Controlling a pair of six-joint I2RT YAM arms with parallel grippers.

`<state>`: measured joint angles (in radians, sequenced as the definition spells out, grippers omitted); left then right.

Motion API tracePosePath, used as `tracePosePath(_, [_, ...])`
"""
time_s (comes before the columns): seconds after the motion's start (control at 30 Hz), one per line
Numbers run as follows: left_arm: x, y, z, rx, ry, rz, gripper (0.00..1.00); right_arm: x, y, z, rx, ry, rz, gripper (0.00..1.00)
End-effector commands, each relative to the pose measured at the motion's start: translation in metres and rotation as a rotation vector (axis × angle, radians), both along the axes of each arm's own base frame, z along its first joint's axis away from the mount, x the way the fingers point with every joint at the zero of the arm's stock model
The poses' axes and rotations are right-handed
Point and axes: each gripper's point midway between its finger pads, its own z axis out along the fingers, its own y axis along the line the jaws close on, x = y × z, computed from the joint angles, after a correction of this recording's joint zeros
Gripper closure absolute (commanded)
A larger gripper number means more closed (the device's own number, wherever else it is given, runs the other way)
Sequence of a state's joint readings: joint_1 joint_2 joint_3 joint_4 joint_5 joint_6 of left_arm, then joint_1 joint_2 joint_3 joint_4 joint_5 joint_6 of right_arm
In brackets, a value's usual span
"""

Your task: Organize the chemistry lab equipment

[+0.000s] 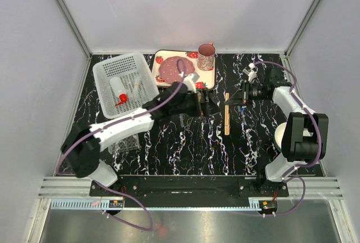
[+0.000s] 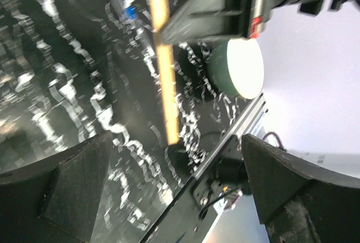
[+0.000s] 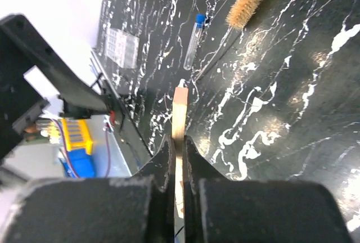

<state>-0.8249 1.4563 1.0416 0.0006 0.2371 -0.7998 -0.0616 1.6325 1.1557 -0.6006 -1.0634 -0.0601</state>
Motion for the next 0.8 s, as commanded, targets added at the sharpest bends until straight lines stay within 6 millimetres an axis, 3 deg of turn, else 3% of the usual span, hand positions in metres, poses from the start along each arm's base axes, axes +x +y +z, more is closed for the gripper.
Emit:
tracePosePath(0.0, [0.025,-0.057,0.025,-0.035,-0.049,0.073,0.01,-0.001,0.010,0.031,0.129,-0.055,-0.013,1.00])
tracePosePath(0.07, [0.023,-0.068,0.008,0.034,-0.018,0.064,0.01,-0.005,0.012,0.032,0.143,-0.058,-0.008,1.00])
tracePosePath(0.1, [0.027,-0.076,0.018,0.029,-0.028,0.057,0.01,-0.005,0.012,0.030,0.148,-0.058,-0.003,1.00])
tracePosePath(0.13, [0.024,-0.077,-0.010,0.123,0.014,0.054,0.01,-0.006,0.013,0.031,0.159,-0.055,0.004,1.00])
tracePosePath(0.17, [0.024,-0.078,-0.016,0.161,0.018,0.052,0.01,-0.006,0.013,0.030,0.164,-0.051,0.008,1.00])
tracePosePath(0.2, [0.027,-0.082,-0.008,0.174,0.001,0.052,0.01,-0.005,0.014,0.029,0.171,-0.043,0.012,1.00])
tracePosePath(0.23, [0.022,-0.079,-0.026,0.250,0.012,0.042,0.02,-0.005,0.014,0.030,0.181,-0.040,0.021,1.00])
tracePosePath(0.37, [0.023,-0.075,-0.038,0.318,-0.010,0.048,0.11,-0.006,0.015,0.029,0.200,-0.029,0.036,1.00])
tracePosePath(0.53, [0.024,-0.078,-0.043,0.336,-0.030,0.035,0.26,-0.008,0.017,0.029,0.217,-0.027,0.052,1.00])
tracePosePath(0.77, [0.030,-0.094,-0.033,0.285,-0.063,0.011,0.45,-0.009,0.017,0.028,0.226,-0.018,0.058,1.00])
